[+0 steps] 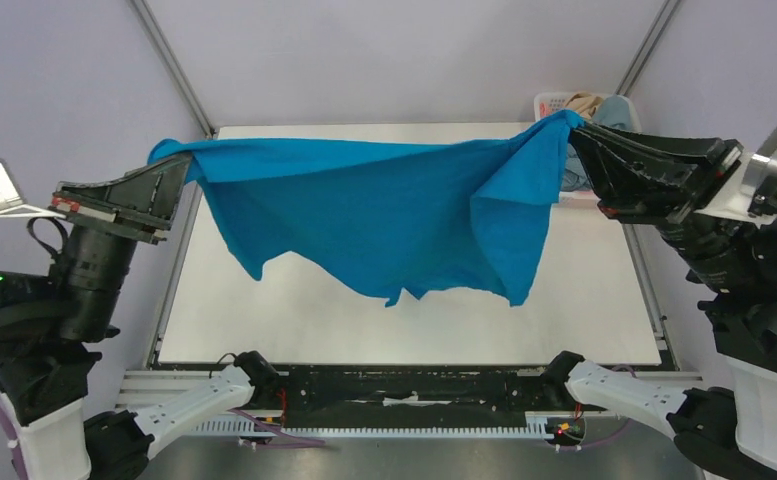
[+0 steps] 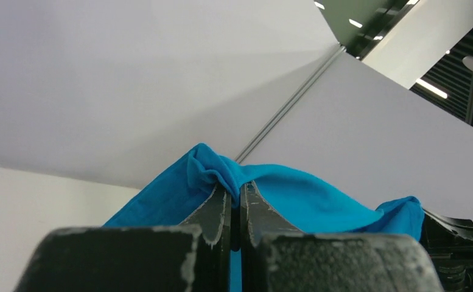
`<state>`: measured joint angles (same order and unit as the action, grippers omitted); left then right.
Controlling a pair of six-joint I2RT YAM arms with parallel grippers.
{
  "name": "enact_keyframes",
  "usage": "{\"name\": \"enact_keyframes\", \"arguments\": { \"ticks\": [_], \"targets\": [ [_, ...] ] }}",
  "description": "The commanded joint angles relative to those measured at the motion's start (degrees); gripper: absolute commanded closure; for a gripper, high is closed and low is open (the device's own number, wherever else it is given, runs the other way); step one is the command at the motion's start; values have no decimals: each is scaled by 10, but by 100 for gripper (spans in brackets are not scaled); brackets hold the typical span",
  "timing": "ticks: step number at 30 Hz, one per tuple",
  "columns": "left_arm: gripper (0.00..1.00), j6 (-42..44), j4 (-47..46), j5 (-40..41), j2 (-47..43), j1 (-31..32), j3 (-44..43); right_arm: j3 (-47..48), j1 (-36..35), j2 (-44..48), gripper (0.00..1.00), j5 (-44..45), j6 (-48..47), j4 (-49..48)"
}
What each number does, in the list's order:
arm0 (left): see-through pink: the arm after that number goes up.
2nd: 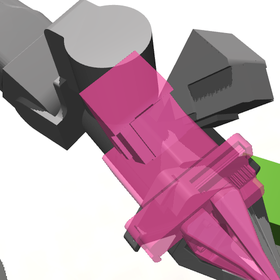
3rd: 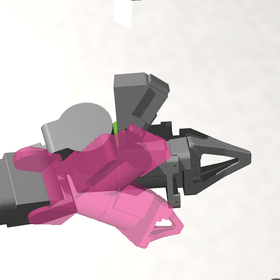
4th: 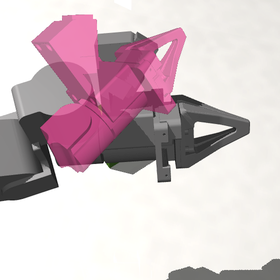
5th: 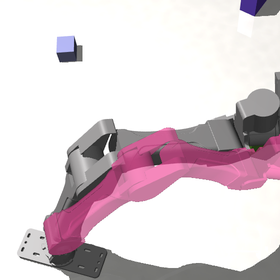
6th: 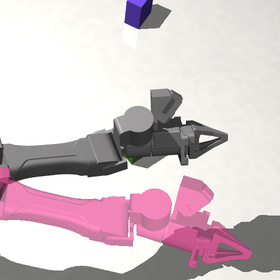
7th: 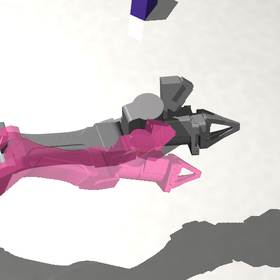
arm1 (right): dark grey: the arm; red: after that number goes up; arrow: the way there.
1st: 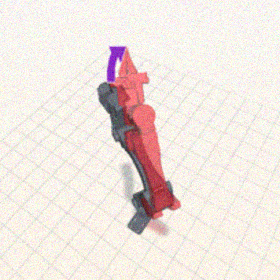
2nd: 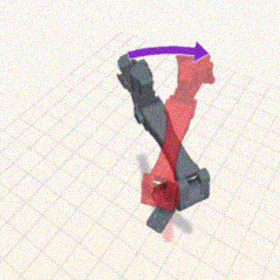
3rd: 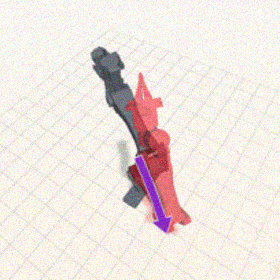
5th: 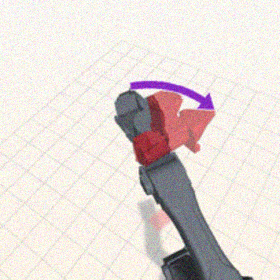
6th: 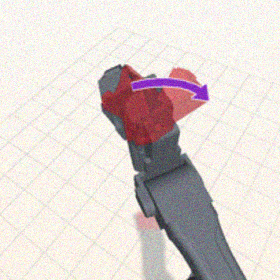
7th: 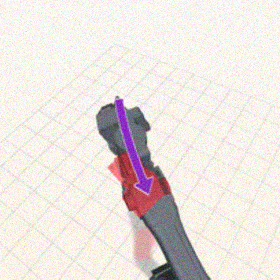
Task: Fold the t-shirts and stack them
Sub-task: Flatten out the tshirt
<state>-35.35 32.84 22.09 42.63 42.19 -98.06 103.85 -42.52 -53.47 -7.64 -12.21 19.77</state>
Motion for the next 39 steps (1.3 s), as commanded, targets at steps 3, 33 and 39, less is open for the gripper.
{"name": "enact_keyframes", "arguments": {
  "ticks": [3,33,39],
  "targets": [
    [98,60,7,36,28,2,-32,27,0,-28,100,-24,-33,5],
    [16,-7,28,-84,731,-326,-50,-114,179,-615,2,212,44,-208],
    [15,1,-5,-184,628,-316,79,-285,175,-467,2,135,112,-226]
  ]
}}
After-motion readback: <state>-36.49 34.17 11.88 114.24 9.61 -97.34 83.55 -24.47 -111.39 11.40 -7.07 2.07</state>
